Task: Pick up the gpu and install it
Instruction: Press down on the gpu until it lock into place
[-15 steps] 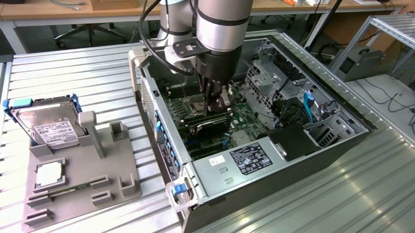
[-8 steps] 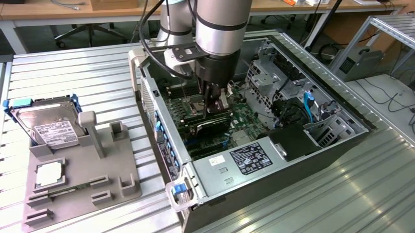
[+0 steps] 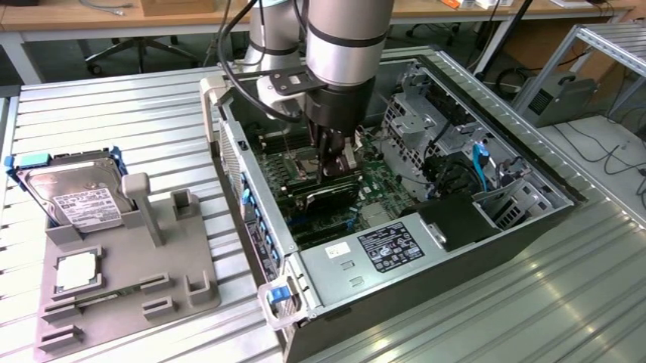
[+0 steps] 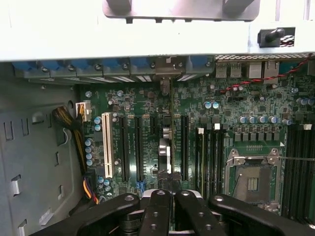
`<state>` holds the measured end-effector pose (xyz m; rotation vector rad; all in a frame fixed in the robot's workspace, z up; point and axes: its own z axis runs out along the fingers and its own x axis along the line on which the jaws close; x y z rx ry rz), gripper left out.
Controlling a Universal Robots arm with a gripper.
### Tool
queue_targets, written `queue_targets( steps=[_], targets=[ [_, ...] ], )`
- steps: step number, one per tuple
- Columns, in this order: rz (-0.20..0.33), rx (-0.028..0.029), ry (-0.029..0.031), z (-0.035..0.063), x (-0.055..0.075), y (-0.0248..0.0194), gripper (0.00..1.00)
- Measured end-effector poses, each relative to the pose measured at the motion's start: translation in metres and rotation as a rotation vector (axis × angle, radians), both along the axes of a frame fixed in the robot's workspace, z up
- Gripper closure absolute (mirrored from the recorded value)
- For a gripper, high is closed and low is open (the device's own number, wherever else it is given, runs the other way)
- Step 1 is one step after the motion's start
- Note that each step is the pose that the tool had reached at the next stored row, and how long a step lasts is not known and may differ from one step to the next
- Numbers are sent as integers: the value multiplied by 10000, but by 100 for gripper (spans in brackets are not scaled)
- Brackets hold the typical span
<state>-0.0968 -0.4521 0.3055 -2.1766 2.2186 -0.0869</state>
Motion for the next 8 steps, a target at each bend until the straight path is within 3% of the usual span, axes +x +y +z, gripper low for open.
queue_targets(
  steps=[5,8],
  targets=[
    [-12,-8,68,0,21,36,89],
    [-16,-9,191,0,48,46,89]
  ],
)
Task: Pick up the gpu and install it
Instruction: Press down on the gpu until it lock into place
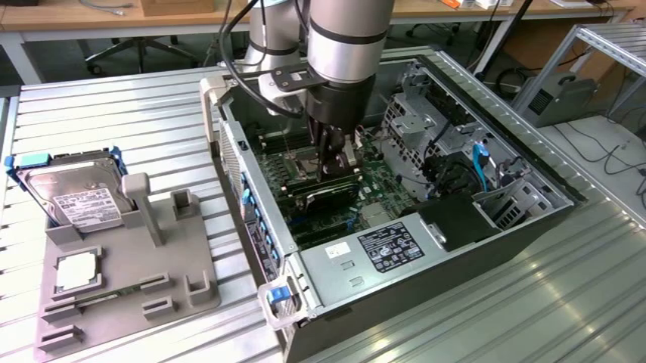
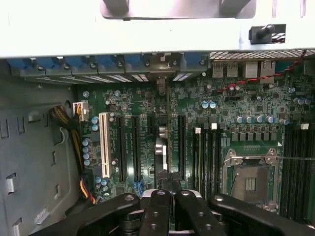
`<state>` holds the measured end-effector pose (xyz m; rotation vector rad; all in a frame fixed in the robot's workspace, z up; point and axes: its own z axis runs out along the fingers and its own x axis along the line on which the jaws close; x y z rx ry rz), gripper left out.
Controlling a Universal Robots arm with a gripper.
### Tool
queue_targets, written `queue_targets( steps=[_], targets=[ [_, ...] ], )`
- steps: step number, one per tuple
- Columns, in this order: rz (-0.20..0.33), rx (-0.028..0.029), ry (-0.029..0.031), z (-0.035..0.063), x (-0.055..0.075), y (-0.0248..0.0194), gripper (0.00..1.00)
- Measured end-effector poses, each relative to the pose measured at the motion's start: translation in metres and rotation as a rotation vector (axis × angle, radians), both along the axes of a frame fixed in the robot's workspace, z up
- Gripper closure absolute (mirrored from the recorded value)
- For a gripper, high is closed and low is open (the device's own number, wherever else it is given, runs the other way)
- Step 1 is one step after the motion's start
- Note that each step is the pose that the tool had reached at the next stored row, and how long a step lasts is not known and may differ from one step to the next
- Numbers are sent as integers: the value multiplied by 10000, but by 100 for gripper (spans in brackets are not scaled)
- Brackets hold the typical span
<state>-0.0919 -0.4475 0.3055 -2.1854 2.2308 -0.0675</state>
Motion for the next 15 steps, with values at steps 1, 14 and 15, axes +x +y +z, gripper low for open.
queue_targets(
  steps=[1,14,15],
  targets=[
    [0,-4,55,0,11,2,89],
    [-40,-94,534,-71,94,6,89],
    [-47,-94,533,-86,94,6,89]
  ],
)
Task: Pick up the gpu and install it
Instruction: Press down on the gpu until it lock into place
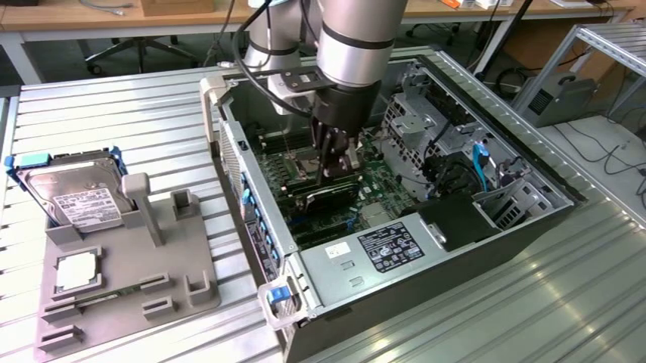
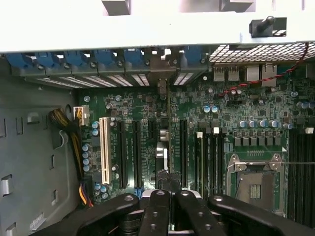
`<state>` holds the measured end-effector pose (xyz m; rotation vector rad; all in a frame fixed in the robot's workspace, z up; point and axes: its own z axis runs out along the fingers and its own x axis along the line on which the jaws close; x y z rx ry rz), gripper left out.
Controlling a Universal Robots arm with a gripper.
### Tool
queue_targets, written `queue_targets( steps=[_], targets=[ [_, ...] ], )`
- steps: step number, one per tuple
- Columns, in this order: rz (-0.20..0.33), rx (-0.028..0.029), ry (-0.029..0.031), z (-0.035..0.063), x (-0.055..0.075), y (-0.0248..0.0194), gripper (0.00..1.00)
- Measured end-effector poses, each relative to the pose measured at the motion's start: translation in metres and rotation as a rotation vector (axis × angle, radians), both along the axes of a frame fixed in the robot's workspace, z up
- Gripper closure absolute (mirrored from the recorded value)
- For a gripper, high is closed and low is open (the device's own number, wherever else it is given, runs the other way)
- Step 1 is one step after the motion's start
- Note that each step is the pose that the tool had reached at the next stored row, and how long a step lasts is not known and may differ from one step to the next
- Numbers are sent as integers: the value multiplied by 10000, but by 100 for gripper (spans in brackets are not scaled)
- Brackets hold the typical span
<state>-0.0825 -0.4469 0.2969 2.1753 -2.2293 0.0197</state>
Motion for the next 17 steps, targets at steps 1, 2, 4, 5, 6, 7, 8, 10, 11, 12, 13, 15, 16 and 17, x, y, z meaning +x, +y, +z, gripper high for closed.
queue_targets(
  steps=[1,2,4,5,6,7,8,10,11,12,13,15,16,17],
  targets=[
    [-6,-1,0,-15,0,0,89],
    [-13,-1,0,-30,0,0,89],
    [-16,-1,0,-35,0,0,89],
    [-16,-1,0,-35,0,0,89],
    [-17,-2,1,-35,0,0,89],
    [-17,-1,1,-35,0,0,89],
    [-16,1,0,-38,-7,1,89],
    [-17,1,0,-44,-35,14,89],
    [-17,1,0,-52,-46,19,89],
    [-17,1,0,-60,-50,21,89],
    [-17,0,0,-71,-52,23,89],
    [-16,1,-1,-104,-54,29,89],
    [-16,1,0,-111,-54,31,89],
    [-16,-1,1,-114,-54,32,89]
  ],
)
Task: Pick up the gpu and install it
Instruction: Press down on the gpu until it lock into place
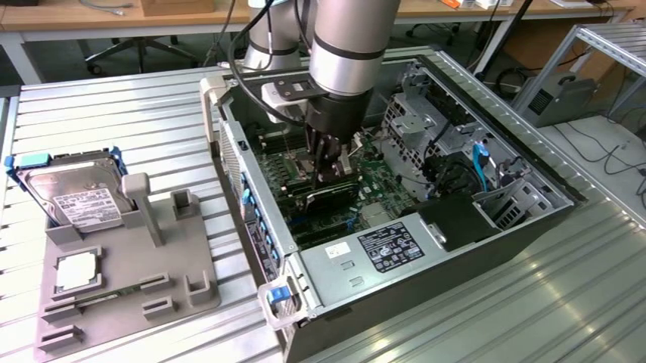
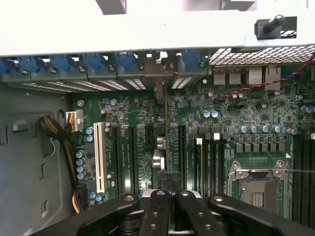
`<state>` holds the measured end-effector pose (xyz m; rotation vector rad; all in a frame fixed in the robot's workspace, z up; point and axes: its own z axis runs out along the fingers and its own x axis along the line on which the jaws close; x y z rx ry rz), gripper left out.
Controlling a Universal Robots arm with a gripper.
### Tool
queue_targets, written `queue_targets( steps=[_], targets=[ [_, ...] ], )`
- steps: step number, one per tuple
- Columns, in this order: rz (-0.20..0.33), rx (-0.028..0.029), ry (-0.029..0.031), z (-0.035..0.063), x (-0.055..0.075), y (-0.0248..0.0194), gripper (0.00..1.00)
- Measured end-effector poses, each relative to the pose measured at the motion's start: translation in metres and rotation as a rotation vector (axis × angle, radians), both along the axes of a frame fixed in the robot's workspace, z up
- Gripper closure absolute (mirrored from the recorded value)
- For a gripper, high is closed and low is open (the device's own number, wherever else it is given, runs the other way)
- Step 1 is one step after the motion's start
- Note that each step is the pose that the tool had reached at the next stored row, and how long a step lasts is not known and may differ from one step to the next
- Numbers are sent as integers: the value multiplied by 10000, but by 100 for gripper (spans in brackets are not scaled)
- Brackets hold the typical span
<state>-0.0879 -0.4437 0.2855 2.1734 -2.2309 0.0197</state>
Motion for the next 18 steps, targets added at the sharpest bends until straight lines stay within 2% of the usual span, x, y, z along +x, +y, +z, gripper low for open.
queue_targets(
  steps=[13,18],
  targets=[
    [-1,1,0,-49,-1,4,89],
    [0,3,-2,-63,0,26,89]
  ],
)
